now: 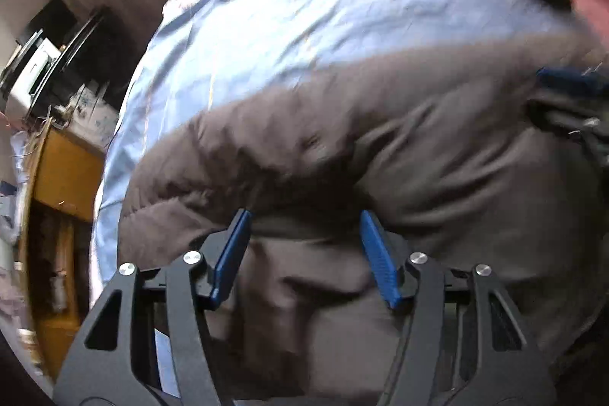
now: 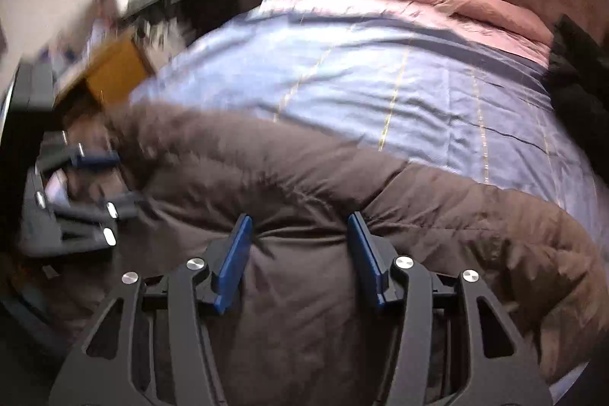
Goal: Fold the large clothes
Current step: 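Lower the folded jacket onto the bed and open both tools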
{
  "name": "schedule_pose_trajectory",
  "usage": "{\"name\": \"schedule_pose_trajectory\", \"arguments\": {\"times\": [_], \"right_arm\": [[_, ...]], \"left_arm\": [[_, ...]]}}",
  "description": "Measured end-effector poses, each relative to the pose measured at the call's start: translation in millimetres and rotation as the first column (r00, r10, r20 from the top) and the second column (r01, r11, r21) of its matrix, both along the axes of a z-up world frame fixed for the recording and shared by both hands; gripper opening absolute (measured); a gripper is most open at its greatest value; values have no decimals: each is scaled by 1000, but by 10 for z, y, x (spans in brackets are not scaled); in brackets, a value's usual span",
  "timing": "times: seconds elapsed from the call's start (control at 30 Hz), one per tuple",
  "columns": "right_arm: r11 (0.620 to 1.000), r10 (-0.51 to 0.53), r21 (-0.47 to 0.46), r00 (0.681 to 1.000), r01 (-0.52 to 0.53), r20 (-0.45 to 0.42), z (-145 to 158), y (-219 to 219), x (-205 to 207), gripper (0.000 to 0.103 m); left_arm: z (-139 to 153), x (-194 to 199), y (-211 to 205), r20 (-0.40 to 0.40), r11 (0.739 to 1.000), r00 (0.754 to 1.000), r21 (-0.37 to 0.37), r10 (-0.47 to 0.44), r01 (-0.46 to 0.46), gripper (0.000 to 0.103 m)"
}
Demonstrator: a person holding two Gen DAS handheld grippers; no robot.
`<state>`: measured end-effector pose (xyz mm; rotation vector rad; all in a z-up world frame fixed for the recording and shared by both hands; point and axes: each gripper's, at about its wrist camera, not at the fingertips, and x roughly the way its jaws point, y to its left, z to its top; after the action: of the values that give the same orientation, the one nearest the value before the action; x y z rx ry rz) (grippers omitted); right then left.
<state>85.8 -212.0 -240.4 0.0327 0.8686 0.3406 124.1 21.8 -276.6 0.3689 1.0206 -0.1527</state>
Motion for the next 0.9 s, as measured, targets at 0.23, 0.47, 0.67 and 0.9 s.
{"name": "schedule_pose_trajectory", "arguments": {"times": [0.23,0.47,0.67,0.9], "right_arm": [[969,-235,-24,948,246,215,422,-448,-302,54],[890,-455,-62,871,452,-185,-352,-1384,100,54],[916,-398,-10,909,400,-127,-109,-1144,-53,53],[997,-68,-47,996,66,-56,331,-391,-576,53]], "left_arm": [[177,-295,-407,-57,950,995,-306,-78,57,81],[-235,-290,-373,-203,969,975,-242,-90,39,83],[80,-342,-230,-168,954,985,-299,-46,-6,81],[148,-618,34,-179,973,983,-216,38,-76,81]]}}
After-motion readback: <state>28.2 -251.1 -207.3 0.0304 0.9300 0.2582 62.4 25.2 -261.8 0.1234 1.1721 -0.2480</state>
